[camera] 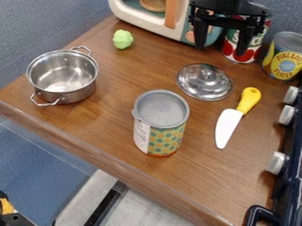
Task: Put the green object in a silver pot
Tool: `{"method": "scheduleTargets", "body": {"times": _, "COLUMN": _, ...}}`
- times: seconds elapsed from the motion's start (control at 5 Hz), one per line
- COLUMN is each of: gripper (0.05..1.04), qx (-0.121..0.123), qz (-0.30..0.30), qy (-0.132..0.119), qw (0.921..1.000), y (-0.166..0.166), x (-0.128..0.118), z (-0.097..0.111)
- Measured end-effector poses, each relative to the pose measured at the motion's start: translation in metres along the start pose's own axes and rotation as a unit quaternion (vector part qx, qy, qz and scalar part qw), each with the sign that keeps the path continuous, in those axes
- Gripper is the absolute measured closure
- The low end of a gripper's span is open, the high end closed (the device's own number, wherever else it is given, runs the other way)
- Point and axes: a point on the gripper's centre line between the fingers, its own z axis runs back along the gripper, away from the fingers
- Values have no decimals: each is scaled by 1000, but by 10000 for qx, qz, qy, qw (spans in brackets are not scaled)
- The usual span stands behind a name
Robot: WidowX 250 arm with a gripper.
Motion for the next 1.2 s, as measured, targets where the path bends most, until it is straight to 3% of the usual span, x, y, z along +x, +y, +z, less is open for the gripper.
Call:
{"method": "scheduleTargets", "body": {"times": 0.2, "gripper": 83, "qx": 81, "qz": 12, "qy": 223, "qw": 9997, "y": 3, "x": -6, "z": -16}}
{"method": "scheduleTargets", "body": {"times": 0.4, "gripper": 83, "qx": 77, "qz": 66, "qy": 282, "qw": 9996, "y": 6, "x": -16, "z": -15}}
{"method": "scheduleTargets", "body": {"times": 0.6, "gripper": 83, "qx": -38, "qz": 215, "qy": 139, "qw": 9997, "y": 15, "x": -20, "z": 1}}
{"method": "scheduleTargets", "body": {"times": 0.8, "gripper": 83, "qx": 8, "qz": 536, "qy": 47, "qw": 9986, "y": 48, "x": -17, "z": 12}}
{"method": "scheduleTargets", "body": {"times": 1.2, "gripper": 83, "qx": 469, "qz": 530, "qy": -217, "qw": 9973, "y": 120, "x": 7, "z": 10}}
